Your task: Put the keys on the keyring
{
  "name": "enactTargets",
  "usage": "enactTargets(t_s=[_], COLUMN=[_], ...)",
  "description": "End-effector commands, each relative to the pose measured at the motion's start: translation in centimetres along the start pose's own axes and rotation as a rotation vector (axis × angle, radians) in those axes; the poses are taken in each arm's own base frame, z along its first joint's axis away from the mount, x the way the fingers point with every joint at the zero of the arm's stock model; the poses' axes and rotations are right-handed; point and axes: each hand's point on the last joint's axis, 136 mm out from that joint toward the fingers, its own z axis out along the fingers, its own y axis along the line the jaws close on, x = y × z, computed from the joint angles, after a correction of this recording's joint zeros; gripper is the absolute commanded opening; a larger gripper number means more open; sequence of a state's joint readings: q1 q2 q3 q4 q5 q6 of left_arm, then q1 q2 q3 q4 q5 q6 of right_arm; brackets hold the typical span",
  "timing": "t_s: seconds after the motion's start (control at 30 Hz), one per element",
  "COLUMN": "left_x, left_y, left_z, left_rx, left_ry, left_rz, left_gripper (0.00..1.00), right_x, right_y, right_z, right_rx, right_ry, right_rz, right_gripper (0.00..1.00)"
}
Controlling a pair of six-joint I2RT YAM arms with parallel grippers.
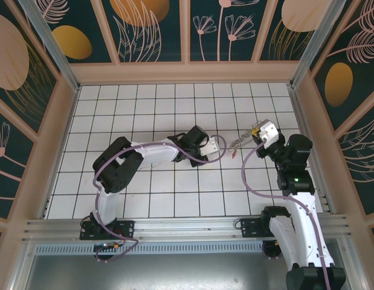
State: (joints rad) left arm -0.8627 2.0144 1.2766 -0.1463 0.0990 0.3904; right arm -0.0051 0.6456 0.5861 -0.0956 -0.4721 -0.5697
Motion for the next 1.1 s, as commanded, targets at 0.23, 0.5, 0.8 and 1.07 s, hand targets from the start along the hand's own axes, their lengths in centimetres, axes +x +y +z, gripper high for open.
enactTargets(t_s=[0.23,0.5,0.8,1.07], left_x=[0.8,-0.5,1.0,0.4], left_y=[-1.3,-1.7,-0.8,-0.6], left_z=[0.5,-0.7,1.1,0.2], left_rx=[0.087,0.111,0.067,0.16], left_ry=[0.045,-0.006,0.062,0.018], left_rz=[0.057,0.08,0.079,0.032], left_gripper=[0.21,0.41,0.26,0.0], right_x=[-0.9,-0.8,-0.9,-0.8], right_y=[-0.3,-0.3,-0.3,-0.3], right_z=[-0.4,-0.5,-0.5,-0.6], right_rx=[0.019,0.026,0.026,0.031], right_ry=[-0.036,-0.037,-0.038,-0.037], right_rz=[-0.027,-0.028,-0.029,-0.031], right_gripper=[0.0,0.0,0.0,0.0])
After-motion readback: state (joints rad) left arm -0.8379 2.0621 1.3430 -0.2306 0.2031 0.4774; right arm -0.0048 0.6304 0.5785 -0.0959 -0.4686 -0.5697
